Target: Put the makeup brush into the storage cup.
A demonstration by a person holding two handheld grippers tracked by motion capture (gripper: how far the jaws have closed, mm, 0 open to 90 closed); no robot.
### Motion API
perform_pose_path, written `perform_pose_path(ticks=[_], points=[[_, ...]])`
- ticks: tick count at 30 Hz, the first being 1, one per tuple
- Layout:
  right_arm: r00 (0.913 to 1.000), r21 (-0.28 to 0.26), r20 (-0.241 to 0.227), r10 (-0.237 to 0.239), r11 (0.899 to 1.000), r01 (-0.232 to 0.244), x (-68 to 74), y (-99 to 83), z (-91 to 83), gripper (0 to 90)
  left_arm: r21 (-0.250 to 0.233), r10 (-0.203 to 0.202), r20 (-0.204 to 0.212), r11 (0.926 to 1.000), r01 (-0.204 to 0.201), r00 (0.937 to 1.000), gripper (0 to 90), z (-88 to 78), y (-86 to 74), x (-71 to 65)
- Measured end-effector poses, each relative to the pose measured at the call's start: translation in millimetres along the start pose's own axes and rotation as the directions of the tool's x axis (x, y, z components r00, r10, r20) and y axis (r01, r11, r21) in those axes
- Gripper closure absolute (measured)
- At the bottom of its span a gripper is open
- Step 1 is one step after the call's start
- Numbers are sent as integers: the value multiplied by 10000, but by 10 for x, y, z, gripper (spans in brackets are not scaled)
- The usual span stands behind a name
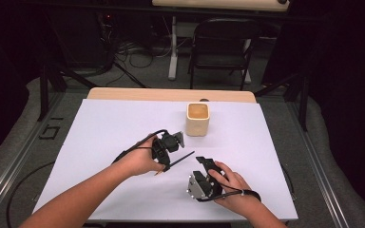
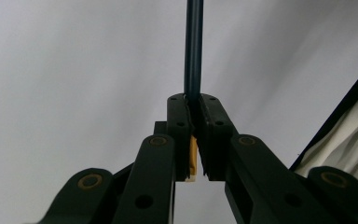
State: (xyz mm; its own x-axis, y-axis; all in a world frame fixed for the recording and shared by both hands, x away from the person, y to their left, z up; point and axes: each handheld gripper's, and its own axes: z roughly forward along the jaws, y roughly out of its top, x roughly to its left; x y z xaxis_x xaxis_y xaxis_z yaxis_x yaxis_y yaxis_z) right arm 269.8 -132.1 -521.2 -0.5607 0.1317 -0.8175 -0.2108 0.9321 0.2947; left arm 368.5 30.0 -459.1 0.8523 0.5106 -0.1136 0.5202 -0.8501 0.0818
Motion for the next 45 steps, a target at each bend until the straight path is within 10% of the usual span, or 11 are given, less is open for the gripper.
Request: perform_pose_path(ticks=[45], points=[[9827,-302,15,-1851,9823,1851,141,120,55,639,236,537,260,9982,-543,9982,840,114,145,-196]])
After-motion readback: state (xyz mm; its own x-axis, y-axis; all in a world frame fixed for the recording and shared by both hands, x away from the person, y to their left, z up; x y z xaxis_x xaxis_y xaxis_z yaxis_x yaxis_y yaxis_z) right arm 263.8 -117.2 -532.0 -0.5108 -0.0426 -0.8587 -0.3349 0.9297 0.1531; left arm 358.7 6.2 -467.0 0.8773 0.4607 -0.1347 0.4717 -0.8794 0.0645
